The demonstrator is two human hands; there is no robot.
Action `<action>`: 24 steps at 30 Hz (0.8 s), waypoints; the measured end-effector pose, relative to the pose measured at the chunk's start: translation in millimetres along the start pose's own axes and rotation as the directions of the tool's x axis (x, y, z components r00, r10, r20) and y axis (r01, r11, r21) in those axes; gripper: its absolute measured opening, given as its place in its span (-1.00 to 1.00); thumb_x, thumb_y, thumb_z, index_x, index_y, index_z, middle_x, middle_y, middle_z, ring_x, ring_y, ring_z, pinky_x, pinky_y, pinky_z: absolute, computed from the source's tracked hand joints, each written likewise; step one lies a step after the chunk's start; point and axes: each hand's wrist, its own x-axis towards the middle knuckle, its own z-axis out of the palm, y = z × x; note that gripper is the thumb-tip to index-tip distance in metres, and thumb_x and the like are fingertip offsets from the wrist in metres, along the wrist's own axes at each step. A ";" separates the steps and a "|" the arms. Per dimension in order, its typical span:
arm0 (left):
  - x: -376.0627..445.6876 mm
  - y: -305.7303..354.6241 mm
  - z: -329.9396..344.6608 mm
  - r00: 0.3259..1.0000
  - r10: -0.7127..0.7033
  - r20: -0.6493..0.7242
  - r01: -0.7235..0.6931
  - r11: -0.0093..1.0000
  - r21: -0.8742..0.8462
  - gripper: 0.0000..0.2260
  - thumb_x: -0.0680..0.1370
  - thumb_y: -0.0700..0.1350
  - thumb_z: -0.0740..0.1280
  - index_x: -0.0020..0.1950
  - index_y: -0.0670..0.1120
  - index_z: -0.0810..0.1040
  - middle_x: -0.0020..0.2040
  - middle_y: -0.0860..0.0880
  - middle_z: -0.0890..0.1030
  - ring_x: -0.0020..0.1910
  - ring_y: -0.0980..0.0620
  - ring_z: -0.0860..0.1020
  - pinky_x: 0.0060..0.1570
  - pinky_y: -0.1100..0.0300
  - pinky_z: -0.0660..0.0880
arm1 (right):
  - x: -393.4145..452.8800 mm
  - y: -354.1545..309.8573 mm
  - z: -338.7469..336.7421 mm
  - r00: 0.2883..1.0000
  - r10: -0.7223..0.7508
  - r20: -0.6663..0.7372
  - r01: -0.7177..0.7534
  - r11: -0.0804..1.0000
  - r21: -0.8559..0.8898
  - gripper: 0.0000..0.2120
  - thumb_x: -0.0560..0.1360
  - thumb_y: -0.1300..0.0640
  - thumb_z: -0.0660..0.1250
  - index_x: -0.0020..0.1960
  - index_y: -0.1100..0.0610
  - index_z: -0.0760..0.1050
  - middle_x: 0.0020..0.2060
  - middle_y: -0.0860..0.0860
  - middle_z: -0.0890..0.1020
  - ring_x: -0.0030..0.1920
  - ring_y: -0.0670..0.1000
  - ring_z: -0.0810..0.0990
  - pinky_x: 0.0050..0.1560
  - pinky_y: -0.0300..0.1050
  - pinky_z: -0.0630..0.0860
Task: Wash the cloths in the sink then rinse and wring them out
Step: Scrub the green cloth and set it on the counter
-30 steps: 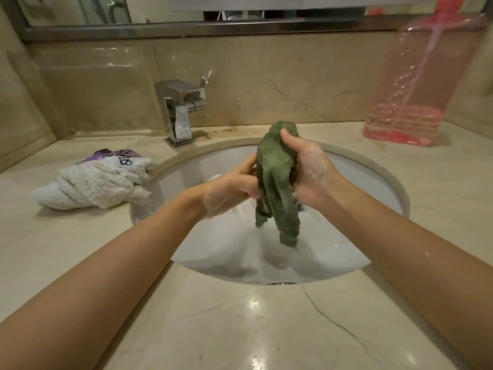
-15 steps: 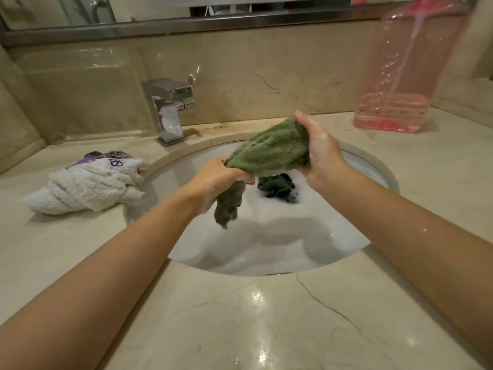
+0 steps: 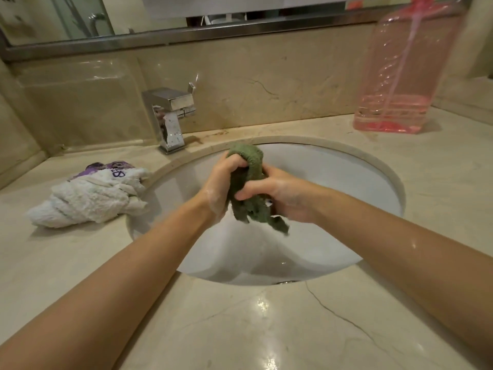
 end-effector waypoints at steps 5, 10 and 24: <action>1.5 -3.9 2.1 0.997 0.045 0.069 -0.052 0.994 0.099 -0.79 0.50 -0.04 0.22 0.03 -0.12 0.52 0.00 -0.09 0.58 0.03 -0.02 0.53 0.07 0.12 0.47 | 3.6 6.8 -12.0 0.991 0.100 -0.094 -0.100 0.995 0.004 -0.63 0.42 0.19 0.45 0.20 0.25 0.53 0.03 0.19 0.67 0.08 0.18 0.64 0.21 0.16 0.53; 5.6 -7.1 -0.1 0.999 0.051 -0.008 -0.039 0.841 0.539 -0.85 0.54 -0.02 0.33 0.01 -0.07 0.59 -0.02 0.00 0.62 0.05 0.02 0.54 -0.02 0.24 0.45 | -1.0 1.8 -32.8 0.956 0.273 -0.108 -0.275 0.961 -0.005 -0.80 0.50 0.14 0.30 0.09 0.19 0.50 0.01 0.20 0.63 0.07 0.19 0.61 0.14 0.17 0.56; -0.5 -7.9 5.5 0.763 0.211 0.612 -0.590 -0.162 0.791 -0.05 0.53 -0.08 0.40 0.49 0.16 -0.38 0.42 -0.06 0.35 0.18 -0.06 0.50 -0.03 0.11 0.54 | -16.9 -7.2 -39.7 0.876 0.294 0.384 -0.243 0.954 -0.175 -0.81 0.42 0.34 0.36 -0.30 0.18 0.41 -0.48 0.00 0.41 -0.53 -0.11 0.28 -0.57 -0.32 0.19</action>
